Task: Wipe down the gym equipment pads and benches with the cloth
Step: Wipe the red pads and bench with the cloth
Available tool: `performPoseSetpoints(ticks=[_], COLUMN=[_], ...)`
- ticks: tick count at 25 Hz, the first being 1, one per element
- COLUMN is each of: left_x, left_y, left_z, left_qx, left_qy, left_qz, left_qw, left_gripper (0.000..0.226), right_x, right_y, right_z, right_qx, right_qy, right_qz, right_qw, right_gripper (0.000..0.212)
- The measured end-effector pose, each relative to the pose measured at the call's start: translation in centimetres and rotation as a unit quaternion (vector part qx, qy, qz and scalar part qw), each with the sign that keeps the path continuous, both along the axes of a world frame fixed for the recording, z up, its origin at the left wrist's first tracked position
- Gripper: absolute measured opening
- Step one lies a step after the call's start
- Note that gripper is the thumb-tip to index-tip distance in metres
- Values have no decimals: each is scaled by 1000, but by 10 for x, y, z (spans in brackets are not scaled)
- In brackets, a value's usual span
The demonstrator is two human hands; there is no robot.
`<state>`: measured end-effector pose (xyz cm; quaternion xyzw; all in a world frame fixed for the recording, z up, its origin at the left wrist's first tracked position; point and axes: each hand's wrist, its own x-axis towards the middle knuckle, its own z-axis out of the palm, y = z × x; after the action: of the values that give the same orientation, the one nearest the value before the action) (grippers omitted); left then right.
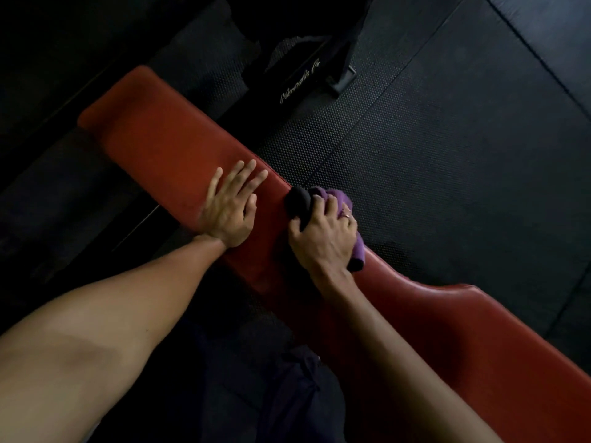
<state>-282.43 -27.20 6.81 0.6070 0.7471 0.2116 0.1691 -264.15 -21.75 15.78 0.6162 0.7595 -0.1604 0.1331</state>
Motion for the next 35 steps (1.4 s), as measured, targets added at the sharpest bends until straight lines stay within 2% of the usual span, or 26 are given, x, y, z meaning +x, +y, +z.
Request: performPoseSetpoints(ticks=[3,7,9,11,12,14,16,17,19,22,24,28,30,32,33,35], left_x=[1,2,1,0,-2,-6,-10,-12,-19,-30,-34,-45,-59,-75,-80,-83], left_y=[2,1,-3,-10,-14,-19,-28,-33,-43,-51,-54,-56,-52,-45,-43,-41], left_z=[-4,-1,1,1,0,0,-4,-6,-11,-9,-5,-9,-14,-19,-22,-29], left_qx=[13,10,6,1,-1,3,13,20,21,-4,-20,-19,-25,-32,-32,-20], left_qy=[9,-8,-22,-26,-25,-26,-28,-26,-18,-15,-21,-18,-19,-17,-14,5], left_qz=[7,13,21,18,16,20,42,56,66,58,66,84,122,157,155,145], left_qw=[1000,1000,1000,999,1000,999,999,998,997,998,997,996,992,987,987,989], left_gripper=[55,55,54,53,52,52,51,50,50,52,53,54,54,54,55,54], right_x=[-18,17,44,58,52,19,-28,-45,-51,-1,43,61,33,-9,-31,-71], right_y=[-31,-99,-106,-93,-85,-71,-75,-83,-106,-138,-150,-163,-161,-150,-143,-129], right_z=[-5,9,16,22,21,13,2,-2,-8,-6,0,3,-8,-25,-31,-36], right_qx=[23,40,46,53,55,57,37,28,32,59,86,118,119,112,107,83], right_qy=[23,71,65,38,28,31,45,51,58,67,53,23,12,28,37,41], right_qz=[16,181,219,188,139,21,-28,-8,92,240,287,246,227,232,232,223], right_qw=[999,980,972,980,988,998,998,998,994,967,952,962,967,966,966,970], right_gripper=[70,73,71,71,71,76,86,89,89,78,75,82,83,69,62,63])
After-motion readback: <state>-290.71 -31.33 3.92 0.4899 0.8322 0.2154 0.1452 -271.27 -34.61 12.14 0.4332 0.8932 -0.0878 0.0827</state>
